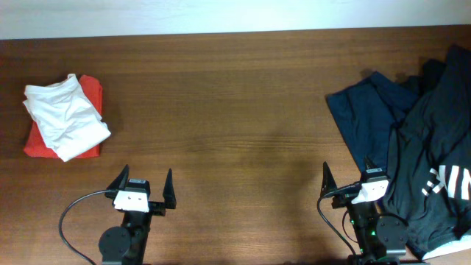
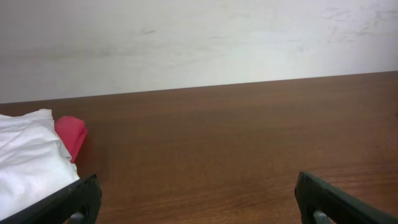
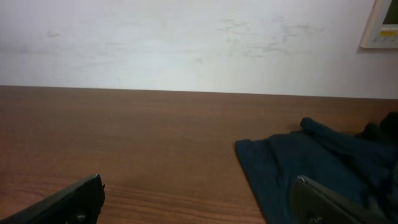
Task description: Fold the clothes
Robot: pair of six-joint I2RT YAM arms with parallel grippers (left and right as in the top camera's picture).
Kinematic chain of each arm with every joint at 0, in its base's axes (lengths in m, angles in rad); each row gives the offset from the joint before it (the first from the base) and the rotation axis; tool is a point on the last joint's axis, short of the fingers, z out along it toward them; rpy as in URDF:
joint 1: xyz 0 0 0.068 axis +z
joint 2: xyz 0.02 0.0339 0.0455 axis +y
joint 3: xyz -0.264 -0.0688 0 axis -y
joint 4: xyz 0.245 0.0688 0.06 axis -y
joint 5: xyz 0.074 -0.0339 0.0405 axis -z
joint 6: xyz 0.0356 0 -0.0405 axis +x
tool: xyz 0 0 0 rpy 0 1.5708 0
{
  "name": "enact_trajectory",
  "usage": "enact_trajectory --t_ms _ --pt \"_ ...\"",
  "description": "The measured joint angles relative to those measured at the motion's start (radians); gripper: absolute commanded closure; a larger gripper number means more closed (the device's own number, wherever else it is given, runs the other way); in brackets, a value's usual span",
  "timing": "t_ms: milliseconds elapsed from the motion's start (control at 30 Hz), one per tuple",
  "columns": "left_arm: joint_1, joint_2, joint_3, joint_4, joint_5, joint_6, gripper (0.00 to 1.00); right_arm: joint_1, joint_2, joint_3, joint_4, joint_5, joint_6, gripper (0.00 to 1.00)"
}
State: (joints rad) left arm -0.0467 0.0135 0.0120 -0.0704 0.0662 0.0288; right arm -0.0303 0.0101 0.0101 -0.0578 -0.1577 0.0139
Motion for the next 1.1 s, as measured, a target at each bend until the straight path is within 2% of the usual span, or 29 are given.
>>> enact_trajectory --t_ms 233,333,467,633,767,800,867,900,967,1033,1100 --pt "0.0 0.01 0.003 -0.002 0.0 -0.002 0.01 0.0 0.002 0.002 -0.01 0.0 0.0 0.01" --pt "0.0 0.099 0.068 -0.046 0.0 -0.008 0.01 0.0 0.065 0.035 -0.058 0.0 0.0 0.01" --pt "0.0 0.38 0.271 -0.08 0.0 -0.011 0.01 0.0 0.341 0.241 -0.123 -0.001 0.0 0.01" --pt "0.0 0.702 0.582 -0.301 0.0 -0.012 0.01 0.0 0.779 0.599 -0.385 -0.001 0.0 0.01" --pt "0.0 0.782 0.666 -0.355 0.008 -0.012 0.01 0.0 0.994 0.767 -0.475 -0.043 0.0 0.01" --pt "0.0 0.783 0.667 -0.356 0.009 -0.012 0.01 -0.008 1.015 0.772 -0.518 -0.007 0.029 0.01" --pt "0.0 0.783 0.667 -0.364 0.01 -0.012 0.01 -0.107 1.099 0.779 -0.744 0.287 0.307 0.0" --pt "0.0 0.783 0.667 -0.368 0.012 -0.012 0.01 -0.157 1.141 0.783 -0.803 0.37 0.388 0.0" --pt "0.0 0.783 0.667 -0.369 0.012 -0.012 0.01 -0.25 1.252 0.784 -0.824 0.462 0.484 0.0" --pt "-0.001 0.784 0.668 -0.368 0.012 -0.012 0.01 -0.306 1.389 0.785 -0.83 0.494 0.515 0.06" --pt "-0.001 0.783 0.669 -0.368 0.012 -0.012 0.01 -0.312 1.503 0.785 -0.827 0.503 0.524 0.3"
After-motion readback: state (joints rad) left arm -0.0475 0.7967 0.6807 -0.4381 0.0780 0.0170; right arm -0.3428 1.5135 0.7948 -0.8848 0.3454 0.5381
